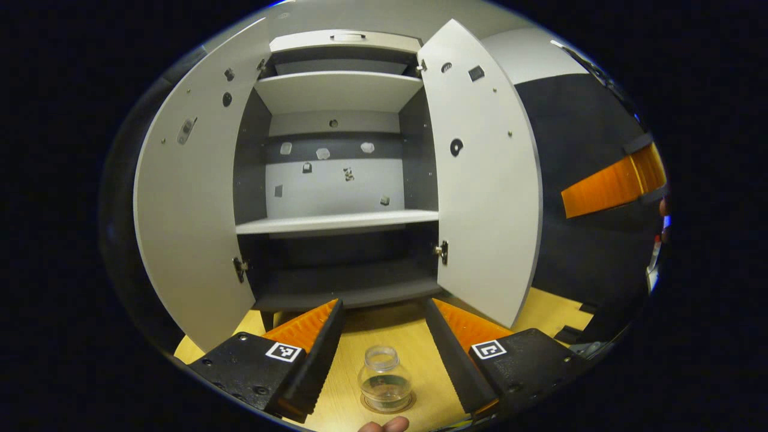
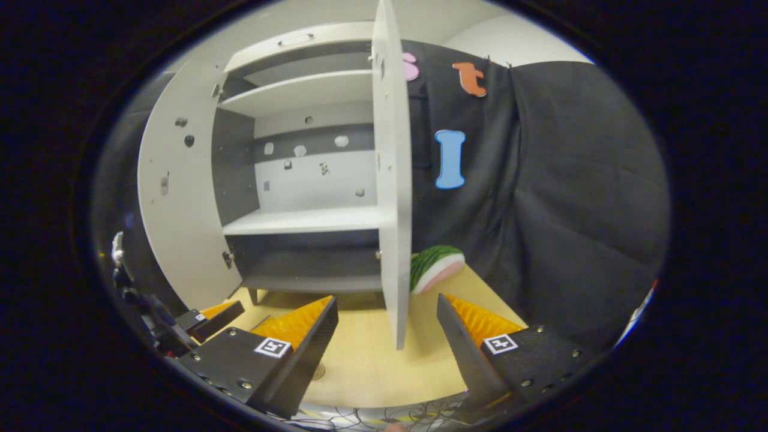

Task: Grasp the bottle in the cabinet with the left hand and place it on the coaster, then close the right door with the right hand and the left door with the left hand.

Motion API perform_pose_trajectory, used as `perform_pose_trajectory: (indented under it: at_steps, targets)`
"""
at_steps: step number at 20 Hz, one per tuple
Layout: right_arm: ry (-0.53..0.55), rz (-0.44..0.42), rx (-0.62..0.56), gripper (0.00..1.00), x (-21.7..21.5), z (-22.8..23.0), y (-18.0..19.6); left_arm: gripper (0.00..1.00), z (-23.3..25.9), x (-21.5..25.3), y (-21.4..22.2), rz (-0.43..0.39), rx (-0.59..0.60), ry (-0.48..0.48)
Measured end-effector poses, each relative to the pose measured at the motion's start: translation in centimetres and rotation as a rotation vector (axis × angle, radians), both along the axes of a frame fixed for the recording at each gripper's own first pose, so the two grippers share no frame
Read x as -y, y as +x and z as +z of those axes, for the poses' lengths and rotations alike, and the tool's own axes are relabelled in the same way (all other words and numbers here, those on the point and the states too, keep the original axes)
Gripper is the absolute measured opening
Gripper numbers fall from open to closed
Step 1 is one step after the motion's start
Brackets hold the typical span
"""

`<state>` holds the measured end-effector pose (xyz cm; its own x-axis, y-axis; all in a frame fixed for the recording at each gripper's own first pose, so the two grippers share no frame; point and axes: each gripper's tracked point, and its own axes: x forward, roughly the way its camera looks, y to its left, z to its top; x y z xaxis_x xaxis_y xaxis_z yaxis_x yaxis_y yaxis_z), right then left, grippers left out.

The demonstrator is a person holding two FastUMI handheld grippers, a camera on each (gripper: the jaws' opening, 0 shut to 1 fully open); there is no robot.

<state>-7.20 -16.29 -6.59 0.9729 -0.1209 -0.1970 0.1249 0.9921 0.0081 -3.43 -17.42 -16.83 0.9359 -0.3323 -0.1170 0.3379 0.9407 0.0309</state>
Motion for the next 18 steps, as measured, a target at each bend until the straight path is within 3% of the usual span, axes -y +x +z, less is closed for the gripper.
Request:
perform_pose_trajectory:
  at_steps: [3, 8, 18]
  targets:
    - [0.017, -0.013, 0.068, 1.00, 2.6, 3.5, 0.7, 0.88, 4.0, -0.7, 0.5, 0.016, 0.022, -0.044]
    - [0.051, -0.007, 0.141, 1.00, 5.9, 7.9, 3.8, 0.88, 8.2, -3.9, 1.2, 0.116, 0.074, -0.027]
    - [0.105, 0.082, 0.181, 1.00, 6.7, 10.1, 8.9, 0.87, 8.2, -8.7, 0.6, 0.240, 0.037, -0.022]
